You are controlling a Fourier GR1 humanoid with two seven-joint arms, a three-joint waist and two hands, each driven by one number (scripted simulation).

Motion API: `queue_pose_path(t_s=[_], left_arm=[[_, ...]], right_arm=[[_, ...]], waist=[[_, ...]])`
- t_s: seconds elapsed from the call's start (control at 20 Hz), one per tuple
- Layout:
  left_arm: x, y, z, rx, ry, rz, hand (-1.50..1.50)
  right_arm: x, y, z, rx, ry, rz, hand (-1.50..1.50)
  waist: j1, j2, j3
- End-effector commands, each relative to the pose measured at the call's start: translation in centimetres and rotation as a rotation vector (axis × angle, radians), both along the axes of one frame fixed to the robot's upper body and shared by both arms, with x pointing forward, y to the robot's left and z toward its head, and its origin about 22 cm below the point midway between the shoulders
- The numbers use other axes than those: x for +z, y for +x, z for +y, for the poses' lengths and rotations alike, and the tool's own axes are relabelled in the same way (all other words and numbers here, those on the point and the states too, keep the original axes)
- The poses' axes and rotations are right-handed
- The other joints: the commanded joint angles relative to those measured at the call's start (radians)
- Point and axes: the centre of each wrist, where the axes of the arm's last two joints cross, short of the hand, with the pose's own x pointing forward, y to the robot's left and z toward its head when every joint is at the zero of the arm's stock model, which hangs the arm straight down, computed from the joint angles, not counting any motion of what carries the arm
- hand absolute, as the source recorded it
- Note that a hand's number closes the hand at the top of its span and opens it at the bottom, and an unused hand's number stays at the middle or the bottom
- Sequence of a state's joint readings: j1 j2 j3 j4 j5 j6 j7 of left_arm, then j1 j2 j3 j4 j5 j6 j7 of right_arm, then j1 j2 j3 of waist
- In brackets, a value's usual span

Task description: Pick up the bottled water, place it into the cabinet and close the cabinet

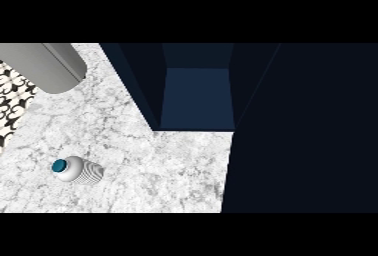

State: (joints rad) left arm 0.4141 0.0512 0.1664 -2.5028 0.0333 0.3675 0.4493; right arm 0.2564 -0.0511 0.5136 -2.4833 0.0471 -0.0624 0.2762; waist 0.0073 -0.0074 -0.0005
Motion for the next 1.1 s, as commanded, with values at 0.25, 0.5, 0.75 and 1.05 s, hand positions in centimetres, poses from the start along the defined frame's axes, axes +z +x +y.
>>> queue_pose_path(t_s=[0.25, 0.5, 0.75, 1.05], left_arm=[[2.4, -1.6, -0.3, -0.020, 0.020, -0.104, -1.50], [-0.2, 0.3, 0.7, -0.010, 0.037, -0.054, -1.50], [-3.0, 1.4, 0.9, -0.021, 0.039, -0.021, -1.50], [-6.0, 2.7, 1.6, 0.016, 0.047, -0.007, -1.50]], right_arm=[[1.8, -2.0, 0.4, -0.050, -0.039, -0.064, -1.50], [2.6, -2.8, -0.4, -0.067, -0.061, -0.075, -1.50], [1.2, -1.2, 0.5, -0.061, -0.071, -0.054, -1.50], [2.4, -2.2, 0.4, -0.052, -0.056, -0.061, -1.50]], waist=[[-0.008, 0.001, 0.000], [-0.012, 0.002, -0.001], [-0.009, 0.004, 0.000], [-0.010, 0.004, -0.001]])
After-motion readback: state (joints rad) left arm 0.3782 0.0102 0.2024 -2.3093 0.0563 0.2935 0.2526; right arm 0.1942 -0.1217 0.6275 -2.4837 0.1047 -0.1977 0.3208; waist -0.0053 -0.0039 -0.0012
